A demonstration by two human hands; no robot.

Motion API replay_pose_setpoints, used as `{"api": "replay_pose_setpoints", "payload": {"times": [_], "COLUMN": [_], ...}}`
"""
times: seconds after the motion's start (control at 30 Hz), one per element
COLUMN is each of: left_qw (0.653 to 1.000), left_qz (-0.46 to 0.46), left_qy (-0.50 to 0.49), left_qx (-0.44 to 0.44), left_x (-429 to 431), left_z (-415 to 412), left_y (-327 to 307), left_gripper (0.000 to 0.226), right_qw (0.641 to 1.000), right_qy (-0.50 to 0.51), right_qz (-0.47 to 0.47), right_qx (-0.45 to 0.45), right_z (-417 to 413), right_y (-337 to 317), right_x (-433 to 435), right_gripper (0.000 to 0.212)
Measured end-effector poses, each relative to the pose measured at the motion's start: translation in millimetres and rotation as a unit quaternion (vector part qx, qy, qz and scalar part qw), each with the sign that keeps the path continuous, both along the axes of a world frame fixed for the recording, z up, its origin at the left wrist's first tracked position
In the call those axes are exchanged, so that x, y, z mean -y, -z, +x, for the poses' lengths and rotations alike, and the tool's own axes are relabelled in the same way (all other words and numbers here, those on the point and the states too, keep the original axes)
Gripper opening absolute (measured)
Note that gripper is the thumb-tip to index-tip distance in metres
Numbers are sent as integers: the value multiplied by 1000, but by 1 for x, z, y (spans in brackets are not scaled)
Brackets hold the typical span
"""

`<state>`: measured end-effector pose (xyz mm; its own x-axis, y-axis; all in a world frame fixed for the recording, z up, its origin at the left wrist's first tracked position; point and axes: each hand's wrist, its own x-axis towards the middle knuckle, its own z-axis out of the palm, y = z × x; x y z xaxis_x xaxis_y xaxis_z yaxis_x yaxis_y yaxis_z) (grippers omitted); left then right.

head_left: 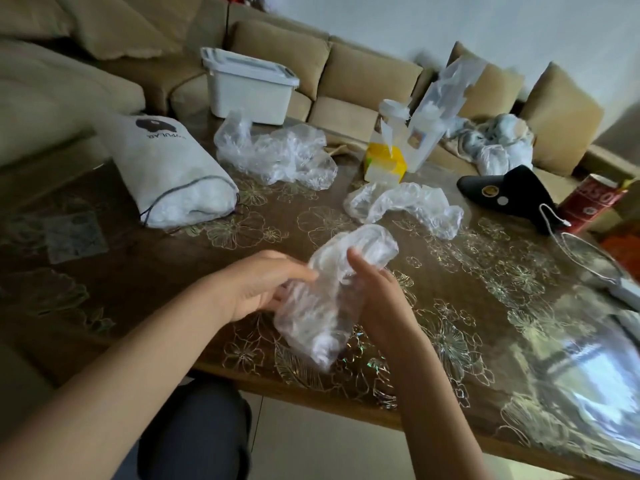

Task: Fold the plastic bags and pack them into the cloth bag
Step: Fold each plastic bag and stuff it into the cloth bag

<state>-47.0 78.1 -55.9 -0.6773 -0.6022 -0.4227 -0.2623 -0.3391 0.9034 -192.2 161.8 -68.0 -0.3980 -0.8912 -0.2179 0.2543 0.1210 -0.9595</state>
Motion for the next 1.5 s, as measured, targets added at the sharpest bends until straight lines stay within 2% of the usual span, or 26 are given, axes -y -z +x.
{"api": "replay_pose_setpoints", "payload": {"times": [0.07,0.1,0.2,0.27,0.37,0.47,0.57,0.7,0.8,0.93,1.0,1.13,1.33,1.5], "left_qw": [999,998,995,995,989,978,969,974,972,966,963,970,984,981], "left_qz": [39,43,17,-23,-115,-183,-219,-188,-193,-218,-233,-186,-47,46], "left_qy": [21,6,-55,-71,-88,-103,-110,-112,-100,-119,-116,-122,-141,-124], "left_qx": [-25,-41,-78,-69,-27,6,5,-59,-89,-79,-75,-101,-99,-144], "left_x": [4,7,20,31,53,84,105,119,128,135,136,140,144,144], "left_z": [1,0,-10,-18,-33,-52,-67,-92,-106,-113,-110,-107,-103,-97], "left_y": [3,5,8,12,17,19,19,33,37,44,46,46,38,29], "left_gripper": [28,35,49,38,6,8,1,14,6,14,17,19,14,23], "right_qw": [999,998,989,988,989,986,982,987,989,991,991,991,992,992], "right_qy": [-27,-52,-114,-125,-129,-157,-165,-136,-128,-120,-116,-109,-66,-39], "right_qz": [20,20,3,2,24,42,44,-15,-40,-54,-58,-81,-99,-93], "right_qx": [-30,-41,-92,-95,-71,-36,-87,-85,-56,17,12,6,-27,-71], "right_z": [-7,-7,-6,-8,-21,-47,-64,-76,-82,-89,-90,-92,-88,-87], "right_y": [-3,-5,-8,-8,-4,-4,-1,10,14,22,25,29,32,32], "right_x": [10,13,26,35,54,79,97,109,116,123,123,123,124,123], "right_gripper": [24,18,17,14,10,10,6,9,11,15,14,13,45,53]}}
